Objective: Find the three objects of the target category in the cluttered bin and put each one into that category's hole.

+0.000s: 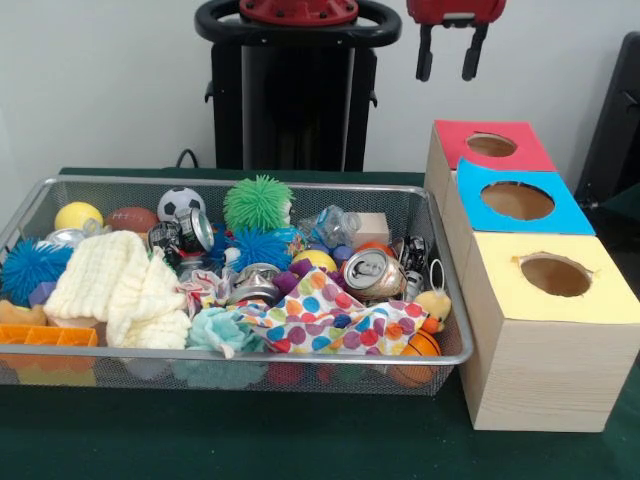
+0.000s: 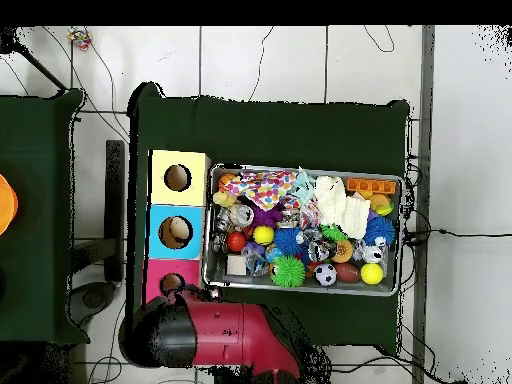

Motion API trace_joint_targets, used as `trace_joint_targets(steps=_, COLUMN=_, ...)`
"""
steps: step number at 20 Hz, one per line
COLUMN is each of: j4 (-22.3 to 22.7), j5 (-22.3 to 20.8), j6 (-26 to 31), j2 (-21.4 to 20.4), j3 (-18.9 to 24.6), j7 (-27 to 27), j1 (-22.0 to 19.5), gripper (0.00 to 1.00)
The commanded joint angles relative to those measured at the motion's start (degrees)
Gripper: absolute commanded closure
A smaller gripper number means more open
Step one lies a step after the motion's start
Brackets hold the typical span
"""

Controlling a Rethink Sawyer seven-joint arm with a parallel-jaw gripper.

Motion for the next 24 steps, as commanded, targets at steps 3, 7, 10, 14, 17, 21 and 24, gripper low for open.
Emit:
trace_joint_targets(steps=3, j4=-8.0, j5=-2.1, j6=-4.0, j2=6.3, j3=0.6, j7=8.4, j1=-1.0, gripper=0.0)
trace_joint_targets(steps=7, j4=-9.7, j5=-2.3, j6=-4.6, j2=7.7, j3=0.0, j7=8.4, j1=-1.1, gripper=0.0)
trace_joint_targets(steps=10, j4=-11.3, j5=-2.6, j6=-5.1, j2=9.1, j3=-0.9, j7=8.8, j1=-0.9, gripper=0.0)
trace_joint_targets(steps=14, j4=-15.0, j5=-2.9, j6=-6.3, j2=12.8, j3=-1.8, j7=8.4, j1=-1.6, gripper=0.0)
trace_joint_targets(steps=17, j4=-16.4, j5=-3.0, j6=-7.1, j2=14.1, j3=-2.3, j7=8.1, j1=-1.8, gripper=0.0)
trace_joint_targets(steps=21, j4=-18.0, j5=-2.5, j6=-8.1, j2=15.7, j3=-3.2, j7=8.5, j1=-1.9, gripper=0.0)
trace_joint_targets(steps=24, j4=-18.6, j5=-1.6, j6=-9.2, j2=17.0, j3=-4.9, j7=10.4, j1=-1.3, gripper=0.0)
